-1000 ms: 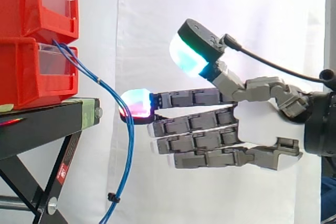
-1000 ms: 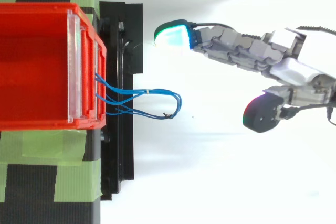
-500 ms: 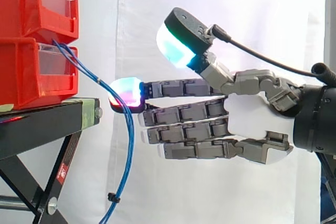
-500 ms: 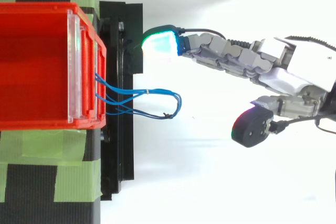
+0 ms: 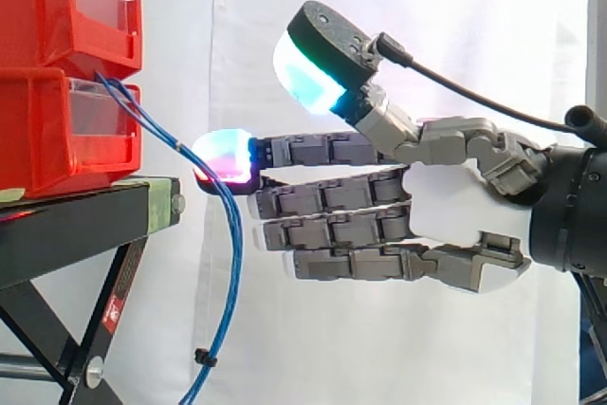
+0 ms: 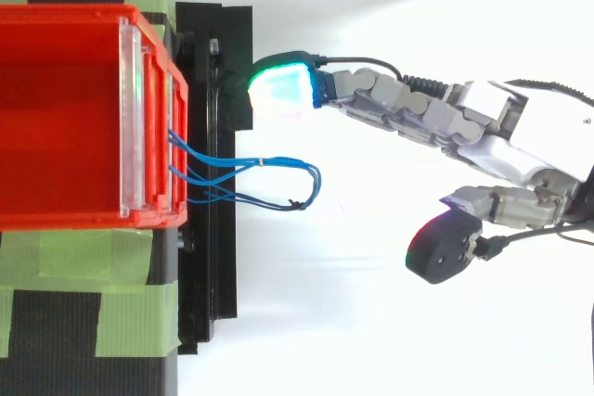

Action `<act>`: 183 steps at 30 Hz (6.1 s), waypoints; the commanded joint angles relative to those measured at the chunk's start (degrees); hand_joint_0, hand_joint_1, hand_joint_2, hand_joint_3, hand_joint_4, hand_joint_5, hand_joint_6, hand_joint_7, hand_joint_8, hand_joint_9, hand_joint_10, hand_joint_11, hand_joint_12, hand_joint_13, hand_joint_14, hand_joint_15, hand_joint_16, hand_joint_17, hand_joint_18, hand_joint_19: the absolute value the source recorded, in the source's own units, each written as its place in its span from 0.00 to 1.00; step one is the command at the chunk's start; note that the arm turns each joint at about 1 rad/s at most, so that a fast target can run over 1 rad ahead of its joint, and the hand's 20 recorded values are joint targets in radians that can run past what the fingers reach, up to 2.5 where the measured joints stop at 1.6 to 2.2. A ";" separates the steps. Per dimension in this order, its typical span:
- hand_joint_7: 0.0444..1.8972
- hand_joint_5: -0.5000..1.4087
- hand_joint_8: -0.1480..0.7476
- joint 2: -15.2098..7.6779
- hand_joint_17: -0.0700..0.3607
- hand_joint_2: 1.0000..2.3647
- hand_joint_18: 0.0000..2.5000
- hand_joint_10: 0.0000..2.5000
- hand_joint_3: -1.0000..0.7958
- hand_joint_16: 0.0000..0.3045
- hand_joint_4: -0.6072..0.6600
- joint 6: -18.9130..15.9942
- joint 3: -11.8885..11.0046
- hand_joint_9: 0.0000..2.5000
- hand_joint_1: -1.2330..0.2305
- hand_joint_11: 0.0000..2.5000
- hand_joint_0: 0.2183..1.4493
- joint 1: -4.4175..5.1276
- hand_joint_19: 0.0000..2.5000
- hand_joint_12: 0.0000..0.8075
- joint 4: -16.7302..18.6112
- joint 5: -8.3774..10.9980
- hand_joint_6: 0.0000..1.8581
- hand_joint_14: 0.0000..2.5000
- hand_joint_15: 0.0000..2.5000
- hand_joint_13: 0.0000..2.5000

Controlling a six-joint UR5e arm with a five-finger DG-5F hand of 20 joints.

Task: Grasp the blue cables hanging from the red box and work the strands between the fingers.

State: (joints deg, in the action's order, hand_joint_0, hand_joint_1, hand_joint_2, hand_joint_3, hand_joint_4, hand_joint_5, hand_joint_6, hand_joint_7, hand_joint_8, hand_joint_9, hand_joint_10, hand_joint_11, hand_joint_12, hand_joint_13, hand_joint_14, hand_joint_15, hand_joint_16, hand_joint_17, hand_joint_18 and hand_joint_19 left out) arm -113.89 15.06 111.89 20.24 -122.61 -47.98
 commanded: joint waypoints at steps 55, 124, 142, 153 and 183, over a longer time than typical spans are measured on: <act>0.31 0.09 0.45 -10.30 0.48 0.00 0.00 0.00 0.00 0.20 0.60 -7.68 -8.09 0.05 0.50 0.00 0.35 -0.46 0.05 0.46 -0.52 -4.67 0.00 0.00 0.05 0.01; 0.31 0.12 0.51 -10.30 0.49 0.00 0.13 0.00 0.00 0.21 0.63 -8.73 -8.44 0.14 0.48 0.06 0.37 -0.90 0.13 0.52 1.06 -4.76 0.00 0.00 0.14 0.16; 0.32 0.13 0.56 -10.30 0.50 0.00 0.22 0.00 0.00 0.21 0.64 -8.73 -8.44 0.24 0.49 0.16 0.38 -0.90 0.17 0.54 1.06 -4.76 0.00 0.01 0.20 0.25; 0.32 0.14 0.60 -10.30 0.50 0.00 0.31 0.01 0.00 0.21 0.65 -8.82 -8.53 0.35 0.49 0.36 0.39 -0.90 0.25 0.59 1.06 -4.76 0.00 0.01 0.36 0.38; 0.33 0.19 0.53 -10.30 0.47 0.00 0.62 0.42 0.00 0.20 0.70 -8.82 -8.71 0.47 0.49 0.71 0.42 -1.08 0.69 0.54 0.89 -4.76 0.00 0.41 0.62 0.53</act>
State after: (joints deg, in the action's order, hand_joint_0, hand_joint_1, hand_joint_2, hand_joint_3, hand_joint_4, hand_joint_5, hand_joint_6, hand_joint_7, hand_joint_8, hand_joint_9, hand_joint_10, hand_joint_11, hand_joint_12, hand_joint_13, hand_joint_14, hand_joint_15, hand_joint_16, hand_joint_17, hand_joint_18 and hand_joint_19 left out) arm -124.20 6.28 103.27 19.17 -121.62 -52.73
